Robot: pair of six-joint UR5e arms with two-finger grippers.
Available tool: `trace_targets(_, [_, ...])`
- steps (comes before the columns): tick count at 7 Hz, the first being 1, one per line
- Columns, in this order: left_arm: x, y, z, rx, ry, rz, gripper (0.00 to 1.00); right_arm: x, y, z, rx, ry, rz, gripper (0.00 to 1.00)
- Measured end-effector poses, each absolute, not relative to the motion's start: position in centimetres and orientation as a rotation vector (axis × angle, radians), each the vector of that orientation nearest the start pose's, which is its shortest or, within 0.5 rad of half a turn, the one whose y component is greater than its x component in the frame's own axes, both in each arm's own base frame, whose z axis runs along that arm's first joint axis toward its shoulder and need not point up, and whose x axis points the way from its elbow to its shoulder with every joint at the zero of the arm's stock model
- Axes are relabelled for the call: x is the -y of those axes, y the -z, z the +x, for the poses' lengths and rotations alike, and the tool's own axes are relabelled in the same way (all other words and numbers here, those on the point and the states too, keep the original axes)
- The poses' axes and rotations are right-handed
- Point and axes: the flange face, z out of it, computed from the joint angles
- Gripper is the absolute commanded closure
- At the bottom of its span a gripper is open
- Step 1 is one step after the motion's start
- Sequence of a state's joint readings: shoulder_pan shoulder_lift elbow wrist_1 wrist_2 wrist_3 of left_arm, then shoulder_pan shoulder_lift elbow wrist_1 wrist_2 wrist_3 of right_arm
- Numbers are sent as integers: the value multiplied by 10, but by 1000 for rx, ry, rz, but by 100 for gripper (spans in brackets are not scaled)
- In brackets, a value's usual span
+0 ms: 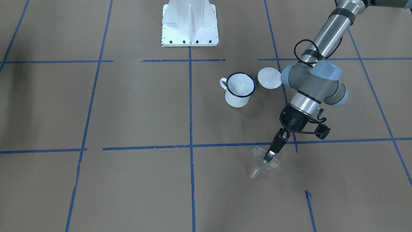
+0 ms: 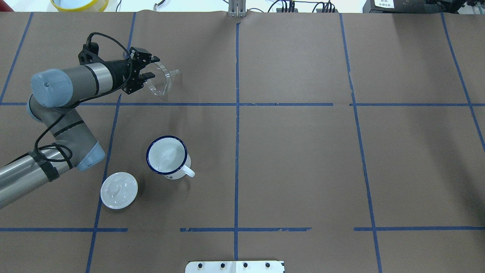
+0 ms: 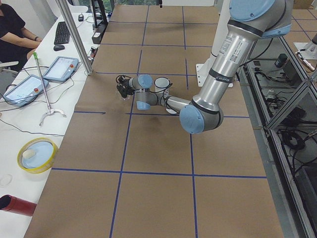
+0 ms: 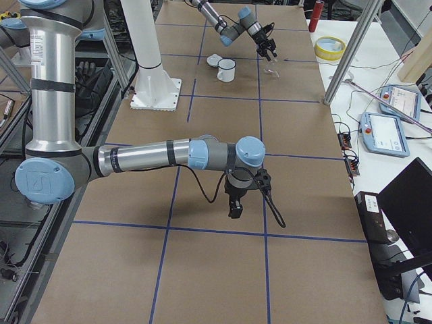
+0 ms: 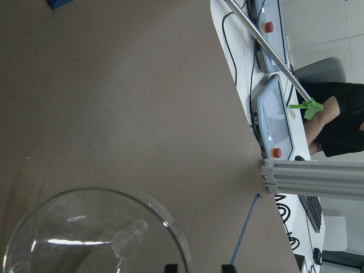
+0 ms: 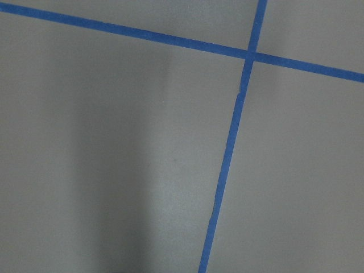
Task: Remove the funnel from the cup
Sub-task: 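Lower the funnel onto the table farther from the robot and release, then move the left gripper to the white lid and grasp its knob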
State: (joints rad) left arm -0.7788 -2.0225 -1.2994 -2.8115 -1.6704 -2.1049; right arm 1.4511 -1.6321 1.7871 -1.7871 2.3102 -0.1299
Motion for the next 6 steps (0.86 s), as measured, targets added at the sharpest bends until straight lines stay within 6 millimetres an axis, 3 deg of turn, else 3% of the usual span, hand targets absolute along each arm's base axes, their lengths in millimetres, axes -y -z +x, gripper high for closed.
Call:
trace_targets(3, [527, -347, 372, -1104, 898, 42, 6, 461, -606, 11, 741, 215, -55, 0])
trace_targets(4, [500, -341, 364, -977, 842, 22, 3, 461, -606, 11, 741, 215, -55, 0])
trace_targets(6, [416, -369, 373, -842, 746, -63, 2, 461, -606, 11, 741, 216, -55, 0])
